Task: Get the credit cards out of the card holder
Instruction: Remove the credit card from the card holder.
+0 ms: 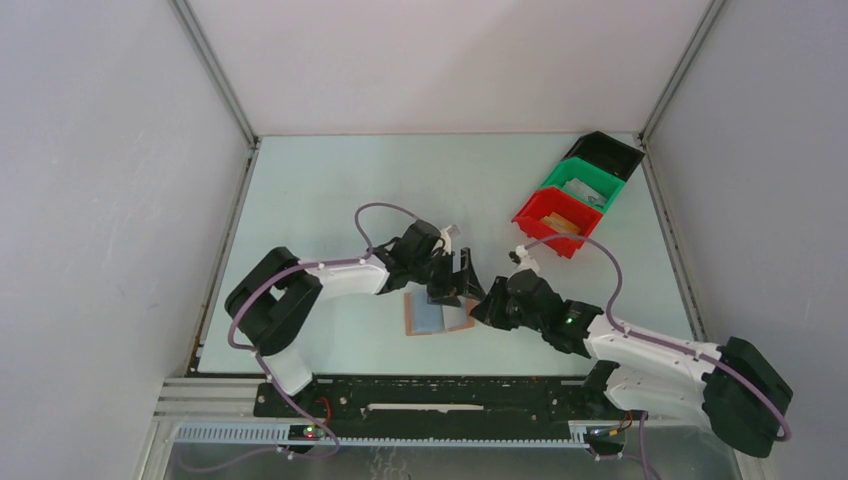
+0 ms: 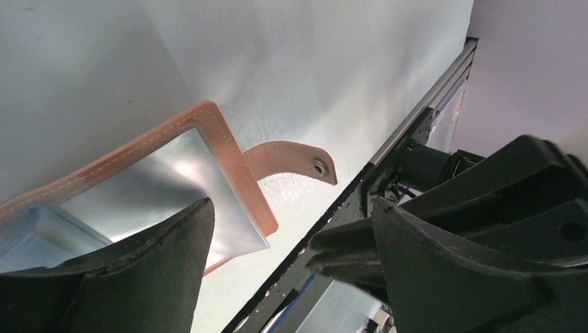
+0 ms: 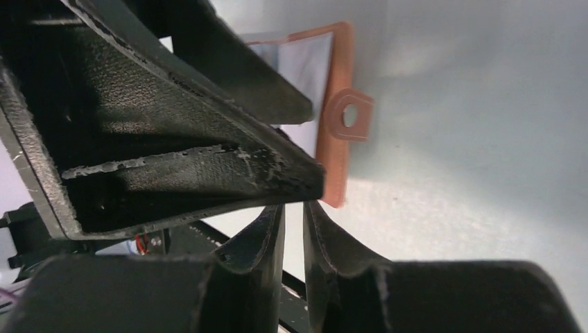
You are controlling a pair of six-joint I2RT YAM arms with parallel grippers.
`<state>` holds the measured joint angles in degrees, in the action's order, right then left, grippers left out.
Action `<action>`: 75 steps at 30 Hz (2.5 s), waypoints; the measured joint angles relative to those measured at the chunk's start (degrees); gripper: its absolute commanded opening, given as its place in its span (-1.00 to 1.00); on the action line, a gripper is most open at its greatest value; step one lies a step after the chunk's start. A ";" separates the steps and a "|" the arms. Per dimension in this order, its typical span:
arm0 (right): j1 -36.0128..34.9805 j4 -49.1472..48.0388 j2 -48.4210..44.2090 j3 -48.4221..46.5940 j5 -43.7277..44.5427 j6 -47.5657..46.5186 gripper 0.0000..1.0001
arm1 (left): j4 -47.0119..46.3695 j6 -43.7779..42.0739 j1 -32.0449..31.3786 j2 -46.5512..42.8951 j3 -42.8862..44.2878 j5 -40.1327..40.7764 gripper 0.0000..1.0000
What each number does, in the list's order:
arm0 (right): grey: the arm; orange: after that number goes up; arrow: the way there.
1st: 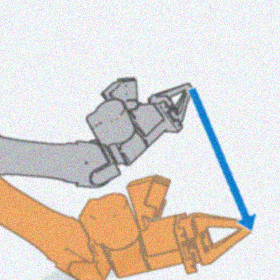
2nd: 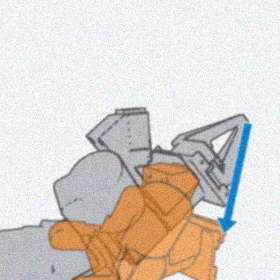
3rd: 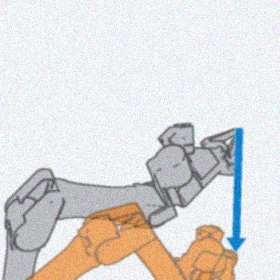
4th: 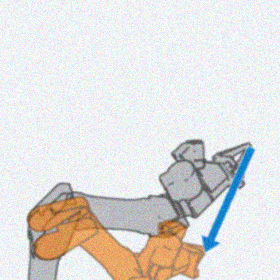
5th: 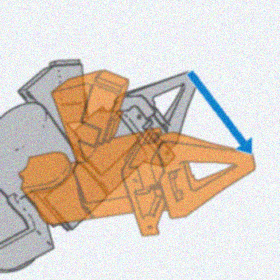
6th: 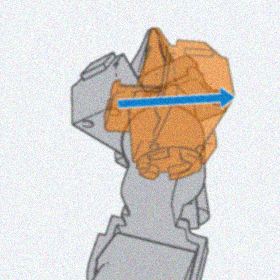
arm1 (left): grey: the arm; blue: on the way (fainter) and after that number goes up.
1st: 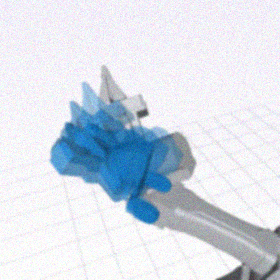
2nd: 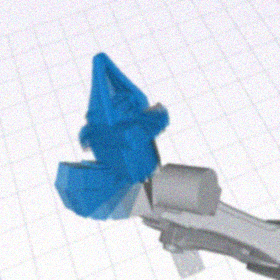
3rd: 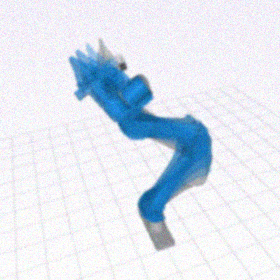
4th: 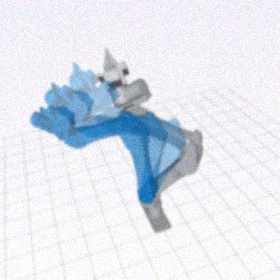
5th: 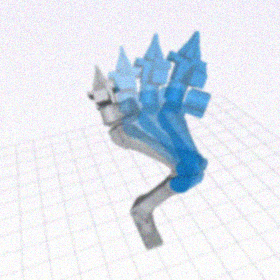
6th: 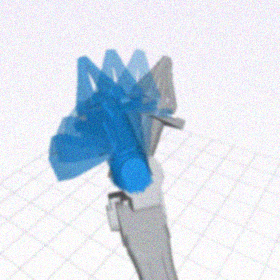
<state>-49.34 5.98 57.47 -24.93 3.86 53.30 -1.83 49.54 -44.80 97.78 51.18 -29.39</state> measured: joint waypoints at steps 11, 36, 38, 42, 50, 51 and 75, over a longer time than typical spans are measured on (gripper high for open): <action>0.31 -13.42 9.20 1.20 -6.43 2.54 -0.54 | 4.57 -1.75 1.60 -1.64 0.72 0.22 0.79; 4.35 -19.87 23.89 1.18 -8.90 6.88 -0.79 | 18.10 -2.97 5.33 -16.46 -4.46 6.54 0.84; 4.35 -20.09 24.04 1.18 -8.90 7.08 -0.79 | 19.02 -2.80 5.33 -16.26 -4.92 7.54 0.84; 4.37 -20.46 24.28 1.18 -8.98 7.17 -0.79 | 19.19 -2.45 5.33 -15.41 -5.01 8.68 0.84; 4.37 -20.59 24.35 1.18 -9.03 7.30 -0.78 | 19.19 -1.99 5.31 -13.99 -5.01 10.03 0.85; 4.37 -20.59 24.35 1.18 -9.03 7.30 -0.78 | 19.23 -2.01 5.27 -13.75 -5.01 10.29 0.85; 4.63 -21.84 25.24 1.18 -9.94 7.37 -0.78 | 20.02 -1.95 3.45 -12.81 -4.85 14.69 0.86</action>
<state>-44.71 -15.86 82.72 -23.75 -6.09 60.66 18.20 47.59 -41.34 84.97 46.33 -14.70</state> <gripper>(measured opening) 0.112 0.929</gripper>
